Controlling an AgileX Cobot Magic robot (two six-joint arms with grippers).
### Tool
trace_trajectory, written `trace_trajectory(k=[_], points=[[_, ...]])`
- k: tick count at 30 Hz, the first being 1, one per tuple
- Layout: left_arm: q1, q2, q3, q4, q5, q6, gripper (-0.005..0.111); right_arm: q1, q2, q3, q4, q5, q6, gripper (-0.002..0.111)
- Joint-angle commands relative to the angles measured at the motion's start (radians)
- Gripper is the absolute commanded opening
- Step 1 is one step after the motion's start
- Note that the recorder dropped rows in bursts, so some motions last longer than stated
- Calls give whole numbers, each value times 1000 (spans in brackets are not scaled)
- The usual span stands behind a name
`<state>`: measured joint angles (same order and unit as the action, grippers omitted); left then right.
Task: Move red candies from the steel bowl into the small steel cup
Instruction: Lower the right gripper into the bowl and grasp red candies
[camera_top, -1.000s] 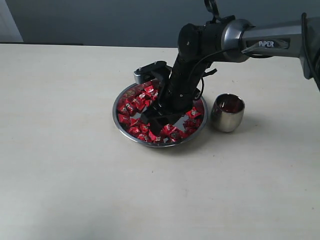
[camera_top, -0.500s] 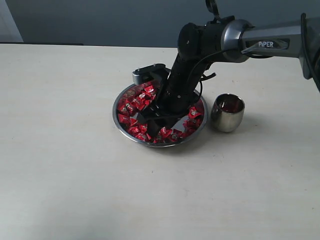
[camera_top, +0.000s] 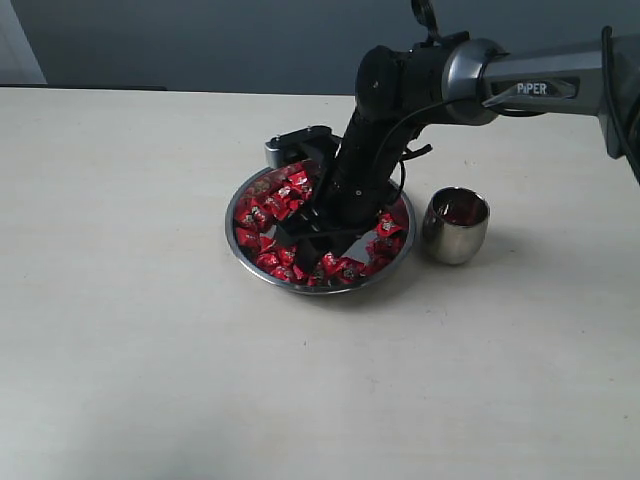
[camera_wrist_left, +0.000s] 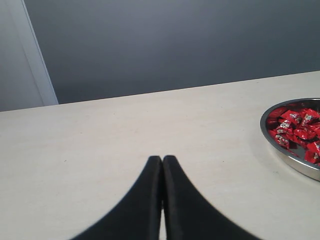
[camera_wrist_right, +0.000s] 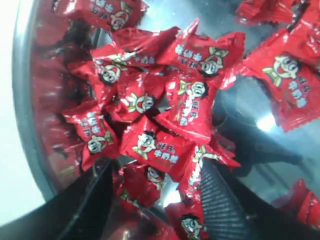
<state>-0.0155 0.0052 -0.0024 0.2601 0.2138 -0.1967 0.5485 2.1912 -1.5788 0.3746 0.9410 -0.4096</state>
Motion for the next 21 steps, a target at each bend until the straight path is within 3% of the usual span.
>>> trace_trajectory(k=[1,21], points=[[-6,-5,2,-4,-6,-4,0,0,-1,-2,-71,-16,-5,51],[-6,-5,2,-4,-6,-4,0,0,-1,-2,-223,-85,74,51]])
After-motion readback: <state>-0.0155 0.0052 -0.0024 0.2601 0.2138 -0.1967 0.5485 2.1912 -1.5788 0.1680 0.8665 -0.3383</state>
